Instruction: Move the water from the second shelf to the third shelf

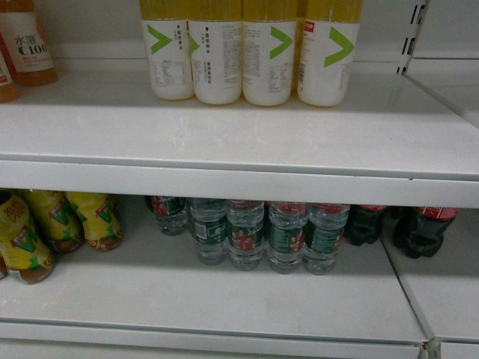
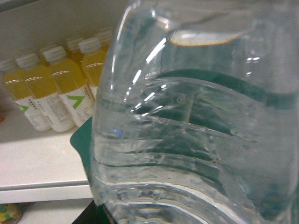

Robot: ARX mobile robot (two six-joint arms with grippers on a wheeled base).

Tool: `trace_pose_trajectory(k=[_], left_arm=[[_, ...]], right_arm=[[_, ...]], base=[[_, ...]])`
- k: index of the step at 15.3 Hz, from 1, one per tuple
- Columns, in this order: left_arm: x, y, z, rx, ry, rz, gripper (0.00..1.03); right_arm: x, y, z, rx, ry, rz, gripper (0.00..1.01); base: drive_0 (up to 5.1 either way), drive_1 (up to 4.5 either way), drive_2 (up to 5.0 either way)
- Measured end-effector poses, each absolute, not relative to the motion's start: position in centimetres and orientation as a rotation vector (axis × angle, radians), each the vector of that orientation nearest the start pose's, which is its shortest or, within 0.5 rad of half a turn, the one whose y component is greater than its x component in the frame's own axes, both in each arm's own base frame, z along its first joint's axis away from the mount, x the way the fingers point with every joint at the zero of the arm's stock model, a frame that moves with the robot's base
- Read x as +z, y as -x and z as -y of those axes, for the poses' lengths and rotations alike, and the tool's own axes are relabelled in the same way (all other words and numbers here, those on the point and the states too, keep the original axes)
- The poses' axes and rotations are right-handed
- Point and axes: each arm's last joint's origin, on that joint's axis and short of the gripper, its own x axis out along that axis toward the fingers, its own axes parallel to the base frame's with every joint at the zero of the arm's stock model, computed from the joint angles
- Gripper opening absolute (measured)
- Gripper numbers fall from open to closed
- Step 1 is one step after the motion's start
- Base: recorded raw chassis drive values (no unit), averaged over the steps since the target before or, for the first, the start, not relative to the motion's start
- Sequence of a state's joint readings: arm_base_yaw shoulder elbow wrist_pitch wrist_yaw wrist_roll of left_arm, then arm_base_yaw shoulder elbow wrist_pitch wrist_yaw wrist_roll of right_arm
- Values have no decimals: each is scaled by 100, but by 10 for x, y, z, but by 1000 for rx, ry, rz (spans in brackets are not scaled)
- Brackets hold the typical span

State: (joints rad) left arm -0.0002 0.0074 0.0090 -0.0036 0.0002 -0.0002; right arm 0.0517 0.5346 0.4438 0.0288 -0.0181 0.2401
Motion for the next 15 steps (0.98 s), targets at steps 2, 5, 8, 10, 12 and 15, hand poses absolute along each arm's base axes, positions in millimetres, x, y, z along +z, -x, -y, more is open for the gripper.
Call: trace_pose_trajectory(k=[2,5,8,10,12,15], left_arm=[[166,-98,0,0,0,-2,98],[166,-98,0,0,0,-2,98],[166,-98,0,0,0,-3,98],[166,-98,0,0,0,-1,98],[166,-98,0,0,0,-2,98],[166,-98,0,0,0,-2,98]], right_arm=[[270,-139,-8,63,-239,-71,43],[270,-139,-8,65,-239,-71,43],[270,-139,-8,66,-239,-71,43],[270,-138,-8,67,-239,-68,43],[270,-139,-8,67,-239,-71,43],[270,-139,-8,68,-239,-71,43]], base=[[-440,240,240],[-450,227,227],[-447,230,230],[-450,227,227],[-451,226,226],[-458,219,219]])
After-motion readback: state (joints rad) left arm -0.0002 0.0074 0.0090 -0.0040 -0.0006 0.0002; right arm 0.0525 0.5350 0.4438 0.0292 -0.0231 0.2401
